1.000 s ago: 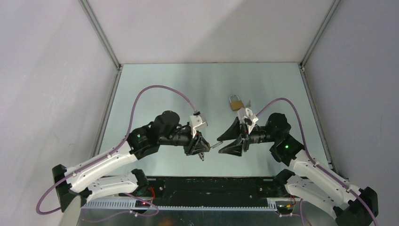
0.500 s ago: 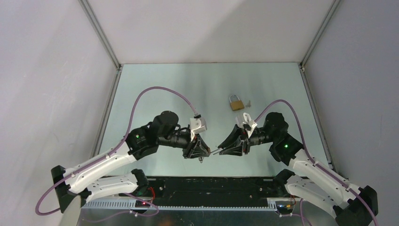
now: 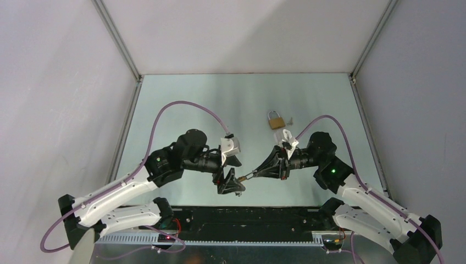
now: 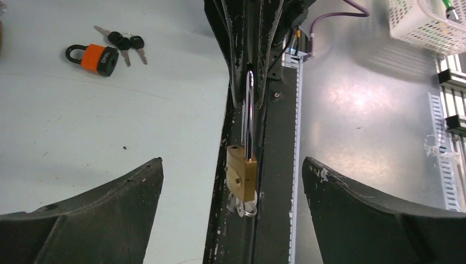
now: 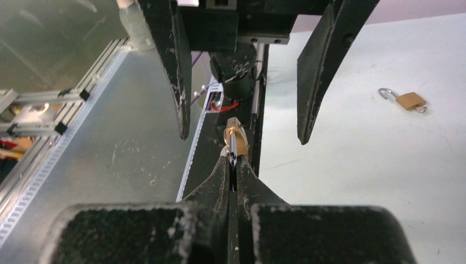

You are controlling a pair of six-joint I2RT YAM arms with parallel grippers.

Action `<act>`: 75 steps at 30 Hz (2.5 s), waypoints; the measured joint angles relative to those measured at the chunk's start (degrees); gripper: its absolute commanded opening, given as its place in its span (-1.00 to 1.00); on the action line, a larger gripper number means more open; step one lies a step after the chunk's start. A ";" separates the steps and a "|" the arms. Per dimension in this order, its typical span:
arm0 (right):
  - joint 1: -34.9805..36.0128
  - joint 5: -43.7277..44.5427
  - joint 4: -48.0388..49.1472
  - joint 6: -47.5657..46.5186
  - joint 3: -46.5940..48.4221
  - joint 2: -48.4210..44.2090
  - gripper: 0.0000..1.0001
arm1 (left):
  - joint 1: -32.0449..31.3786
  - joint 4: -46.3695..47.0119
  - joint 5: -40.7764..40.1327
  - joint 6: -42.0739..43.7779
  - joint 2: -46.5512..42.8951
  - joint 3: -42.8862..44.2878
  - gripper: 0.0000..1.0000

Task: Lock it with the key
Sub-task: Lock the lock.

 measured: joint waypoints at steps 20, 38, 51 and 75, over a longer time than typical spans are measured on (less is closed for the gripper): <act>1.40 20.35 14.01 21.88 0.00 -3.76 -1.00 | 0.00 13.14 -9.25 -5.81 -6.10 -1.79 0.69; 2.05 33.46 23.98 35.52 0.00 -4.17 -1.00 | 0.59 40.87 -15.58 -20.83 -7.50 -6.86 -0.31; -0.02 30.91 27.50 40.87 0.00 -3.50 -1.00 | 3.93 44.35 -10.23 -25.38 -6.23 -6.86 -0.87; 6.67 38.99 30.12 30.69 1.51 -0.61 -1.00 | 5.81 45.64 1.01 -27.65 -2.16 -6.56 -1.00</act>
